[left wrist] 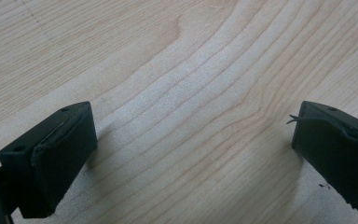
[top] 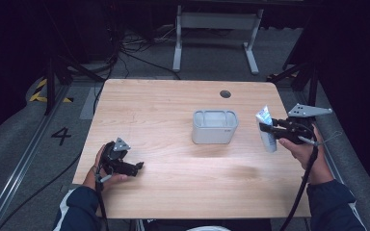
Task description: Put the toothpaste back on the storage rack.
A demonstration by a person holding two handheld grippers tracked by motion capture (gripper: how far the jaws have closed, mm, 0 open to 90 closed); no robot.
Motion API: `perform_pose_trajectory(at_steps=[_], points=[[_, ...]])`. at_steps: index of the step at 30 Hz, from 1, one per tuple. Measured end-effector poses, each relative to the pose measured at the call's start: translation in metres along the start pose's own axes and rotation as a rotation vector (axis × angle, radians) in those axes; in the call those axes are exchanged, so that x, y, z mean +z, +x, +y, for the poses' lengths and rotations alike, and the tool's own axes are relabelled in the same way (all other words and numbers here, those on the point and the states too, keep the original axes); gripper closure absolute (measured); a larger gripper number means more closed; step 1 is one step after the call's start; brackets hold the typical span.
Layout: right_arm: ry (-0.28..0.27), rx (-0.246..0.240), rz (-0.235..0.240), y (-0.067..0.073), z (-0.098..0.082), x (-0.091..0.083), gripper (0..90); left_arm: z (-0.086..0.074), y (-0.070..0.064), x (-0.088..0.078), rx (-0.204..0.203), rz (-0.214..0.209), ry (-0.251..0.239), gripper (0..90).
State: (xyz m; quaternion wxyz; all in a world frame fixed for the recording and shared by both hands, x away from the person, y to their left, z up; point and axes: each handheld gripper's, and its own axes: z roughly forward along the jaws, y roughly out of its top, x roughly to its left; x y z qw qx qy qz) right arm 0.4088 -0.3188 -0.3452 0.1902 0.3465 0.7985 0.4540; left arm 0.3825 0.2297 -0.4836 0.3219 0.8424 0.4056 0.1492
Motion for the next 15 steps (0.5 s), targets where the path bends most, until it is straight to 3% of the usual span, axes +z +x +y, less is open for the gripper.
perform_pose_trajectory(at_steps=[15], points=[[-0.069,-0.073,0.037,0.022,0.040,0.005,65.3,0.000,0.000,0.000,0.000,0.000,0.000,0.3]])
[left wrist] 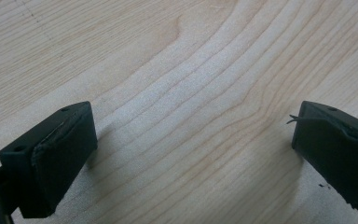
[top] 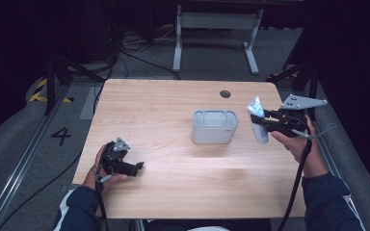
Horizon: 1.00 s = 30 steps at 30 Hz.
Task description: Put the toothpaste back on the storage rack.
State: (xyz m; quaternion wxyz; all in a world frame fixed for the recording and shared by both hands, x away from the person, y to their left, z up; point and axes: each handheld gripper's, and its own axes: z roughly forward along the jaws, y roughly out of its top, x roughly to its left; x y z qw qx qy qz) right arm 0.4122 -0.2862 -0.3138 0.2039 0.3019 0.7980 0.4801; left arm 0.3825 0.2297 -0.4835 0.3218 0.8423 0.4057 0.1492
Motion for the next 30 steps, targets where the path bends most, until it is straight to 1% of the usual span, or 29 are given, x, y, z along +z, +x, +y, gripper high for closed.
perform_pose_trajectory(at_steps=[5,7,9,12,14,17,20,27,30], points=[[-0.009,-0.026,0.012,0.009,0.018,0.009,65.2,0.000,0.000,0.000,0.000,0.000,0.000,0.3],[-0.018,-0.031,0.020,0.011,0.022,0.013,65.2,0.000,0.000,0.000,0.001,0.000,0.000,0.3],[-0.028,-0.033,0.038,0.013,0.026,0.019,65.2,0.000,0.000,0.000,0.000,0.000,0.000,0.3],[-0.027,-0.043,0.041,0.015,0.029,0.026,65.2,0.000,0.000,0.000,0.000,-0.001,-0.001,0.3],[-0.030,-0.040,0.050,0.016,0.031,0.031,65.1,0.000,0.000,0.000,0.000,0.000,0.000,0.3],[-0.051,-0.036,0.062,0.016,0.036,0.036,65.1,0.000,0.000,0.000,0.001,0.000,0.000,0.3],[-0.063,-0.030,0.064,0.016,0.040,0.041,65.0,0.000,0.000,0.000,0.000,0.000,0.000,0.3],[-0.052,-0.051,0.069,0.022,0.051,0.059,64.9,0.000,0.000,0.000,0.000,0.000,0.000,0.3],[-0.047,-0.052,0.075,0.023,0.053,0.066,64.9,0.000,0.000,0.000,-0.001,0.000,0.000,0.3]])
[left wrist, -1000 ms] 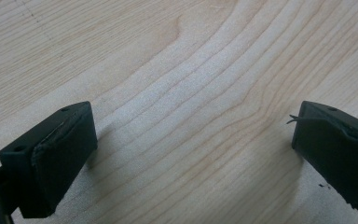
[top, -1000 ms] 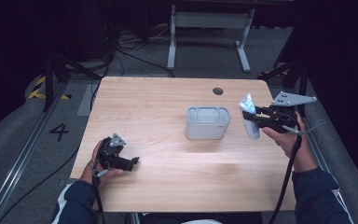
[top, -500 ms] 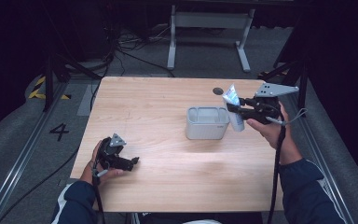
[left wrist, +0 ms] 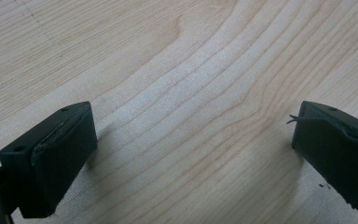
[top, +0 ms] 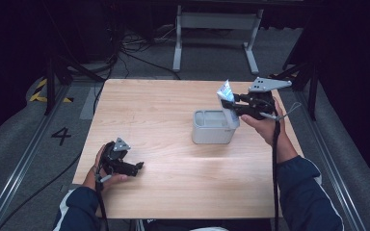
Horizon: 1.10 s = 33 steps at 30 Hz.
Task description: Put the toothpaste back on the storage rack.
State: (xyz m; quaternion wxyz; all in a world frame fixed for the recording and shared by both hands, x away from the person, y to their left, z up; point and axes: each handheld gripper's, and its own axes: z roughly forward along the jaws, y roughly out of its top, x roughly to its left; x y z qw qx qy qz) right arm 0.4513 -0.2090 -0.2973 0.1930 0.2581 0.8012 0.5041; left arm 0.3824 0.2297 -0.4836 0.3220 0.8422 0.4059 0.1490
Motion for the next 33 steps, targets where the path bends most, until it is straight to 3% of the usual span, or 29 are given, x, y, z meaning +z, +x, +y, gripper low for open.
perform_pose_trajectory(at_steps=[14,33], points=[[0.021,-0.012,0.004,0.001,0.010,0.032,64.6,0.000,0.000,0.000,0.002,0.000,0.000,0.3],[0.047,-0.008,0.011,-0.003,0.004,0.057,64.4,0.000,0.000,0.000,0.009,-0.001,-0.001,0.3]])
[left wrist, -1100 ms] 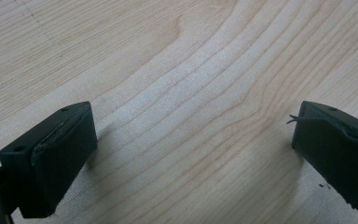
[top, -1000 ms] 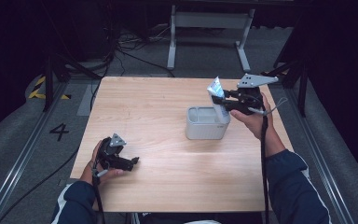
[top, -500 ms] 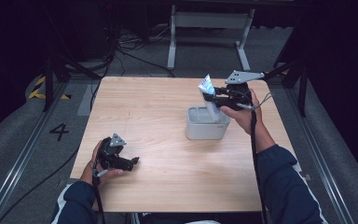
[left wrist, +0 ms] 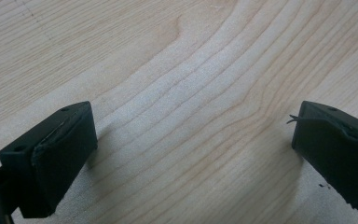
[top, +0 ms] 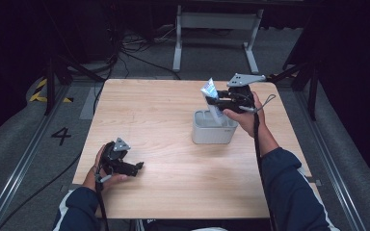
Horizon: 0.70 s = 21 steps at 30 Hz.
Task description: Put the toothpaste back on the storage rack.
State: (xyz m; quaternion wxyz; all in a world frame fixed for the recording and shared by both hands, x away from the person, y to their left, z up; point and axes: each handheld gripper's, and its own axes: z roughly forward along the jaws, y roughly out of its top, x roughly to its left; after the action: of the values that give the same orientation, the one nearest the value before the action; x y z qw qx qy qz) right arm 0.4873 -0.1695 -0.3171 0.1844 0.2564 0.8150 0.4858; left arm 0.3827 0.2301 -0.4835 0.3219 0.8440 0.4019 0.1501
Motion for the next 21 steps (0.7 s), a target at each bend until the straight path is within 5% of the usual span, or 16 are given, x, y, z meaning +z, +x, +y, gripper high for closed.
perform_pose_trajectory(at_steps=[21], points=[[0.024,0.023,-0.006,-0.011,-0.019,0.009,63.8,0.000,0.000,-0.001,0.011,0.003,0.004,0.3]])
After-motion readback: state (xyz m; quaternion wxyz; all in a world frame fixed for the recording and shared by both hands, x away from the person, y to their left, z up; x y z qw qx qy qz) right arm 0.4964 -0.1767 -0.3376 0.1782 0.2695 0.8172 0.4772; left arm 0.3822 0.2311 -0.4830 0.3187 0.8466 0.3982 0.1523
